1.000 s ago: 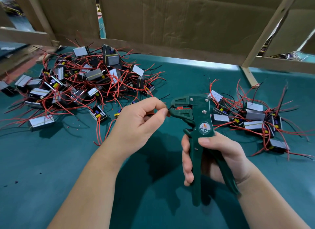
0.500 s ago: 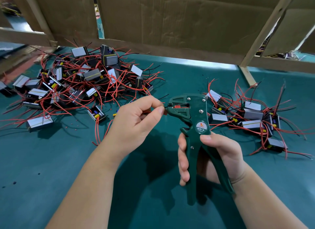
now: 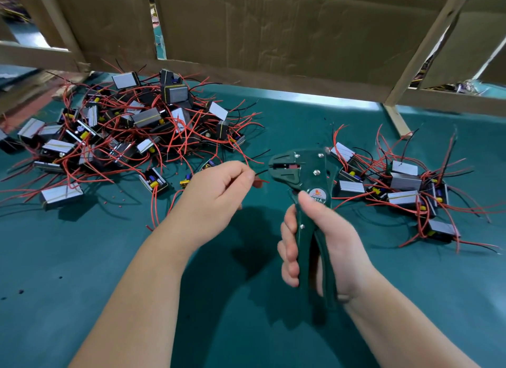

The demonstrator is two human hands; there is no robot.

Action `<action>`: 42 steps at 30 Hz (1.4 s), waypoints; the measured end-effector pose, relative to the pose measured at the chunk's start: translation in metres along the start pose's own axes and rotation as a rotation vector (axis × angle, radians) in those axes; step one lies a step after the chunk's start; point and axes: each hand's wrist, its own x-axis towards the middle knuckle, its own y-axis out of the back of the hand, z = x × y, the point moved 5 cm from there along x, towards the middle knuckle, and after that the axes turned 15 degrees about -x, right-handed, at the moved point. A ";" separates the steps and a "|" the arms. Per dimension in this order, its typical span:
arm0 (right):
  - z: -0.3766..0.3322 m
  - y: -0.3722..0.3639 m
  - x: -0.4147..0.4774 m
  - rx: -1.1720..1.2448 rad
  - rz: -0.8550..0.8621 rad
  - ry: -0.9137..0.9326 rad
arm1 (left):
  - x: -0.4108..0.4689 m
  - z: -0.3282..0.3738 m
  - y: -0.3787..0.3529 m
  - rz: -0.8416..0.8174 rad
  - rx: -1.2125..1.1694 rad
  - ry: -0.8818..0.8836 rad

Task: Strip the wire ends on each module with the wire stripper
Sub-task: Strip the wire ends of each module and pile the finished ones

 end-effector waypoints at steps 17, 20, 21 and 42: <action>-0.009 0.017 0.001 0.325 0.092 0.093 | 0.007 -0.012 0.015 0.284 -0.531 0.119; -0.012 0.018 -0.001 0.347 0.081 0.119 | 0.007 -0.010 0.014 0.291 -0.584 0.119; -0.011 0.018 -0.001 0.336 0.072 0.102 | 0.007 -0.009 0.013 0.289 -0.581 0.116; 0.001 -0.011 -0.009 0.016 -0.202 0.118 | 0.004 0.007 0.004 0.187 -0.425 -0.029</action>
